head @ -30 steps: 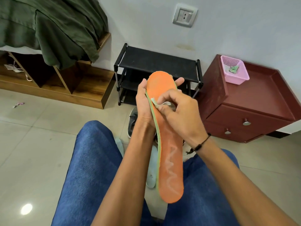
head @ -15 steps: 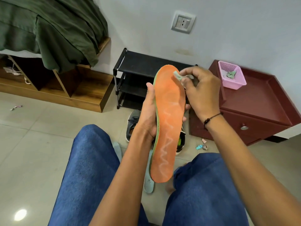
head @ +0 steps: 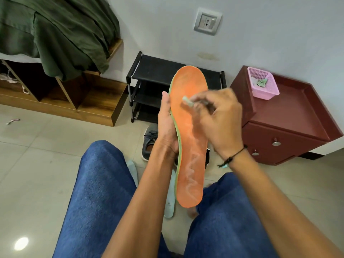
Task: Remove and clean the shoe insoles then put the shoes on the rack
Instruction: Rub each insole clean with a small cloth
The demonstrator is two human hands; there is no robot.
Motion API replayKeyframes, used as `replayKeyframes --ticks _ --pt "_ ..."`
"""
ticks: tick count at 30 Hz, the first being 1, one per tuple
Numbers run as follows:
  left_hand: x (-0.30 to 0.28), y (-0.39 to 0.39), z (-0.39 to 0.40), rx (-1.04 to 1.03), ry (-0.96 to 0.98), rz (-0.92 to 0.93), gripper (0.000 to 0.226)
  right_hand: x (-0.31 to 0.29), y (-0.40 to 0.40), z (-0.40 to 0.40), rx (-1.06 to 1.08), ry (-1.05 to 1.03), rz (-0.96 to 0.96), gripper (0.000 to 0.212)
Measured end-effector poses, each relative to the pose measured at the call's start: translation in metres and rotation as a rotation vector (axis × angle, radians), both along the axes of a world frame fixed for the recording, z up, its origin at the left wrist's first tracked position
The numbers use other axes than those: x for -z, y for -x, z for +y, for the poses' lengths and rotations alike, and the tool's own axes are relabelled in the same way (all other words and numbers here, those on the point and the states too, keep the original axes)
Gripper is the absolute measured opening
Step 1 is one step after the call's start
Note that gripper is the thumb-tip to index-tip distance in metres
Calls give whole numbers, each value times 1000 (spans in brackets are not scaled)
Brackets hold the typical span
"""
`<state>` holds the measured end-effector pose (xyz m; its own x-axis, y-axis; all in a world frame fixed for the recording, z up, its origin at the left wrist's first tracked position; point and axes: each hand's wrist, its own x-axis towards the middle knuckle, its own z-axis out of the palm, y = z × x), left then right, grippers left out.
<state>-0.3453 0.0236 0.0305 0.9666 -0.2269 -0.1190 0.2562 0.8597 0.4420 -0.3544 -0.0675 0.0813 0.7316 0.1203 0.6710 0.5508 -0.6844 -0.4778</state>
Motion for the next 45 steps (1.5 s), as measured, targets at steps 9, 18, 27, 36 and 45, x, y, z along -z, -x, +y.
replayKeyframes --ticks 9,18,27,36,45 --pt "2 1 0 34 14 -16 79 29 -2 22 -19 70 23 19" --pt "1 2 -11 -28 -85 90 75 2 -19 -10 -12 -5 150 17" --pt "0 2 3 47 -60 -4 81 29 2 22 -150 78 98 21" --pt "-6 7 0 80 -155 67 73 -11 -47 -5 93 22 23 25" --pt "-4 8 2 47 -84 72 68 30 -16 11 -224 105 44 22"
